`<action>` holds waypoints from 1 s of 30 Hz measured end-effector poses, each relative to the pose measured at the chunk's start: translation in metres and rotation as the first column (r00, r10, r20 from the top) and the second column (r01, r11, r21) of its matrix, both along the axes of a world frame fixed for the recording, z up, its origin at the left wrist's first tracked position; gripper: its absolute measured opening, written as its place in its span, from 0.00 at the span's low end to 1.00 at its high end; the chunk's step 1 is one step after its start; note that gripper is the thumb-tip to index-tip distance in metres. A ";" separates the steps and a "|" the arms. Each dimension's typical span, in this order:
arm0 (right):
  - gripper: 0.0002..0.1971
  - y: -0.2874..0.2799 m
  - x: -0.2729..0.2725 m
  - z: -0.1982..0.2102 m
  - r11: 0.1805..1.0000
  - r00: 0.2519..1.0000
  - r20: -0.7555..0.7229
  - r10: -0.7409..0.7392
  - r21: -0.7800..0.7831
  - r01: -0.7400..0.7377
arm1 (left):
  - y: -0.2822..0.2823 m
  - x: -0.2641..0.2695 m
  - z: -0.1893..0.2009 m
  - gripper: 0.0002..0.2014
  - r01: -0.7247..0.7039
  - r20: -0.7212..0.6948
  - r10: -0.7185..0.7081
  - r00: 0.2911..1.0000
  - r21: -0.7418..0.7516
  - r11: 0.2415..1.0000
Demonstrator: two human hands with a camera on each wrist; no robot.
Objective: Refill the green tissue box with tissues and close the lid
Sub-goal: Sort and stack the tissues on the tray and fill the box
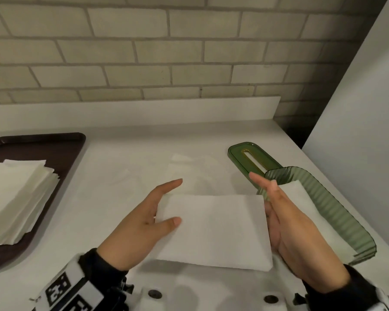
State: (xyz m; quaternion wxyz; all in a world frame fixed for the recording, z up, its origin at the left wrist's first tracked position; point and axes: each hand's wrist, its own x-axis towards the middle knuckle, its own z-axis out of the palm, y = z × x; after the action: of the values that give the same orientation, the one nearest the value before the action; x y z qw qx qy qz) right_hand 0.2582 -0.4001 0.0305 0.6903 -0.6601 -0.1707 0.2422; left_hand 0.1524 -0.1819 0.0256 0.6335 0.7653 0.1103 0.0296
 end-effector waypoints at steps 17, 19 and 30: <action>0.28 -0.106 0.012 -0.005 0.822 0.835 0.503 -0.223 -0.364 0.438 | -0.094 0.157 0.042 0.23 0.072 0.188 -0.251 0.950 0.648 0.758; 0.29 -0.112 0.012 -0.005 0.771 0.814 0.541 -0.213 -0.418 0.480 | -0.108 0.173 0.037 0.20 0.106 0.154 -0.307 0.939 0.722 0.684; 0.16 -0.120 0.018 -0.003 0.619 0.769 0.625 0.135 -0.659 0.427 | -0.143 0.204 0.006 0.25 0.358 -0.179 -0.451 0.874 0.866 0.350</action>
State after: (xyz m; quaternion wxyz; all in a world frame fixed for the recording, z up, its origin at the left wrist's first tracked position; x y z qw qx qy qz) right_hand 0.2767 -0.5204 0.0273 0.2613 -0.9425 -0.2086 -0.0011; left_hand 0.3564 -0.3248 0.0312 0.1387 0.9793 -0.1419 -0.0407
